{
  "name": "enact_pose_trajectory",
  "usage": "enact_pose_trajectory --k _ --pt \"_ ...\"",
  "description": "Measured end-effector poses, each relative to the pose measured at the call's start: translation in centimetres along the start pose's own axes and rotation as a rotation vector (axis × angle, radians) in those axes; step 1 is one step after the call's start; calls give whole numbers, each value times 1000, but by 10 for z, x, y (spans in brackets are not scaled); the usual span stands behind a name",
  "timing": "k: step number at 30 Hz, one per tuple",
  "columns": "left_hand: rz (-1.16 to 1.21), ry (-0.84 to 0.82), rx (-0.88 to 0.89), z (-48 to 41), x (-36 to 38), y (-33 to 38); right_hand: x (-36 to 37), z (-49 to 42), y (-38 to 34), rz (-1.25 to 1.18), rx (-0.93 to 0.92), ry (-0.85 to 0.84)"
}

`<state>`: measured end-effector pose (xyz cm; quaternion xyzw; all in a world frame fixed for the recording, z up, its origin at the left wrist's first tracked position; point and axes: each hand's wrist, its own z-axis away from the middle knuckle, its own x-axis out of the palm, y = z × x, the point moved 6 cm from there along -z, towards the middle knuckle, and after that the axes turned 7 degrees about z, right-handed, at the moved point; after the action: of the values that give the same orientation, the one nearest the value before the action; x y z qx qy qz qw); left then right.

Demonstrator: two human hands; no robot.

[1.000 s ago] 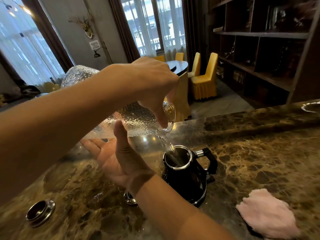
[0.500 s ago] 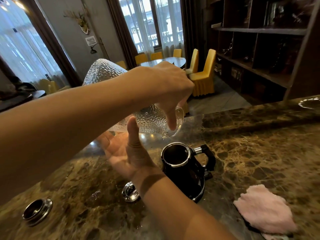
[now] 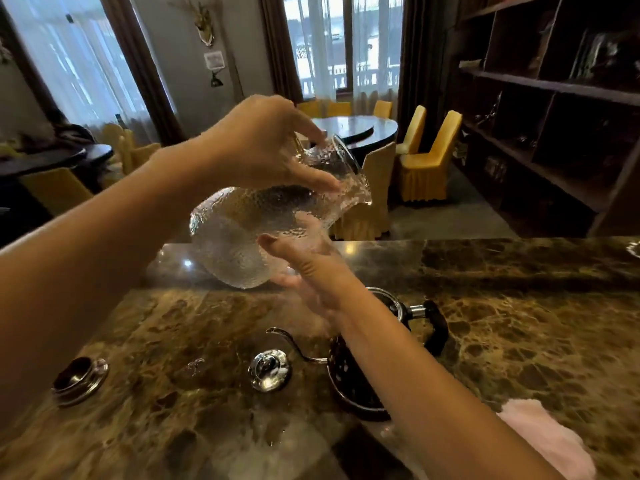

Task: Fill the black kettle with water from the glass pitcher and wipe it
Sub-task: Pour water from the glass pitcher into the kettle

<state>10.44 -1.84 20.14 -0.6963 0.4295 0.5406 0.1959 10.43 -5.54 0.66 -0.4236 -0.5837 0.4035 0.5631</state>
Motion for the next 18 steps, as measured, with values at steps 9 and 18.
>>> enact_pose_trajectory --k 9,18 --pt "344 362 -173 67 14 -97 -4 -28 -27 633 -83 -111" --pt "528 456 -341 100 50 -173 11 -78 14 795 0 -157"
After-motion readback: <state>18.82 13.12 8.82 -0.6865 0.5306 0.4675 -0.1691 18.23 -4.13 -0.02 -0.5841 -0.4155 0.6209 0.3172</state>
